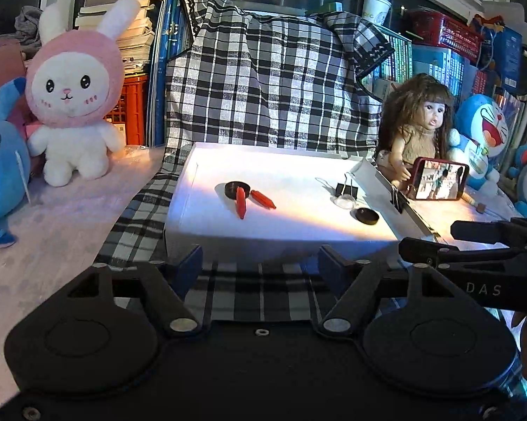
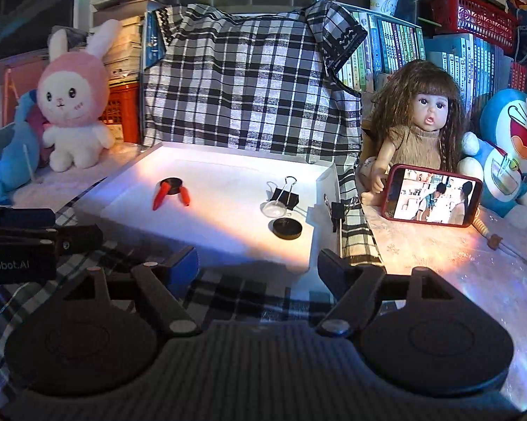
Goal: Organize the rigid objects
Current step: 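Move both open tools back from the box to the plaid cloth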
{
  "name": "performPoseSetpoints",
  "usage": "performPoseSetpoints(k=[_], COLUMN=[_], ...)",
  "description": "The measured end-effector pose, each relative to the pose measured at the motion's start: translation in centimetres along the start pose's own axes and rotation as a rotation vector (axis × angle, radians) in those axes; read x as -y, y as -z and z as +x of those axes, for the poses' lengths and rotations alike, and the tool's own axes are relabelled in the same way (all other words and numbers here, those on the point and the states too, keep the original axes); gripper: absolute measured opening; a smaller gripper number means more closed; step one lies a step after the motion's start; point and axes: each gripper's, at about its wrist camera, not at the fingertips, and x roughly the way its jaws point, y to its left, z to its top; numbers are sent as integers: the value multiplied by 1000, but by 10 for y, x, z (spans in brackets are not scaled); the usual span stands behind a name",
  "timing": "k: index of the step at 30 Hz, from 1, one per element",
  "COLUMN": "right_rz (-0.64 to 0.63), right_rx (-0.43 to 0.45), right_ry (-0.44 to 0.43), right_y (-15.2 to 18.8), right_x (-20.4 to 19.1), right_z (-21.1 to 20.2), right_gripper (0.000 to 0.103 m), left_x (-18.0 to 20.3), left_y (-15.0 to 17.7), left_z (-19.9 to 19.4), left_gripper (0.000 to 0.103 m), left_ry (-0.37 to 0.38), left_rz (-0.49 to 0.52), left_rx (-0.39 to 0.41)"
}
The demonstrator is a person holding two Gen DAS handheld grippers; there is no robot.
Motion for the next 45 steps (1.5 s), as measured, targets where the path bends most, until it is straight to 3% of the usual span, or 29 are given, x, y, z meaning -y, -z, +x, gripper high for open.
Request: performPoseSetpoints(k=[11,24,35,41,45], right_rz=[-32,-47,-92,-91,-91], right_rx=[8,40,81,113,110], right_ry=[-34,-76,-39,-11,-35], right_y=[24,55,93,109,119], right_x=[-7,-18,-23,-23,-24], right_z=[-25,-56,-80,-91,-98], right_gripper=[86,88,88,88,87], left_x=[5,11,12,9,7], left_y=[34,69,106,122,130], left_z=[-28,-56,-75,-88,-98], left_gripper=[77,78,78,71,58], left_ry=[5,-22,-20,-15,0], left_rz=[-14,16,25,11,4], left_rx=[-18,34,46,65,74])
